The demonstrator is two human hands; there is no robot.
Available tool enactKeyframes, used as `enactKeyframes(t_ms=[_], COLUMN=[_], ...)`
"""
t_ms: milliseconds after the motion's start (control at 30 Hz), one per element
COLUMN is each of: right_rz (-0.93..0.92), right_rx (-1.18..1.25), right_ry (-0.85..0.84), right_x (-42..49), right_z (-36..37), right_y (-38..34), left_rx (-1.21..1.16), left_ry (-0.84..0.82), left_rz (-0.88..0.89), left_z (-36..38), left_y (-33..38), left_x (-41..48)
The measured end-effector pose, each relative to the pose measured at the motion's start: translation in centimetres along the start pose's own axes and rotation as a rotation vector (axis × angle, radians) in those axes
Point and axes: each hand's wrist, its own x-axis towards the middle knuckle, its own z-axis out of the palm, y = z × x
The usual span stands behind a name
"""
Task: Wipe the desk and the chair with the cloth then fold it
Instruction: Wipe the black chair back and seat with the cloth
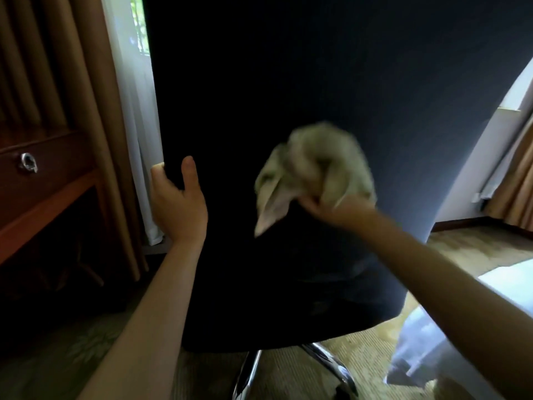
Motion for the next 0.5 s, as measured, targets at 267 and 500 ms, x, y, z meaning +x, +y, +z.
enactKeyframes(t_ms=[267, 500], right_rz=[-0.082, -0.223], right_rx=[-0.176, 0.144], right_ry=[0.167, -0.9], right_x=[-0.6, -10.7], right_z=[2.7, 6.7], right_y=[0.9, -5.2], left_rx=[0.012, 0.034], left_ry=[0.046, 0.044], left_rz=[-0.024, 0.008], left_z=[0.3, -0.1], left_y=[0.3, 0.7], left_x=[-0.1, -0.3])
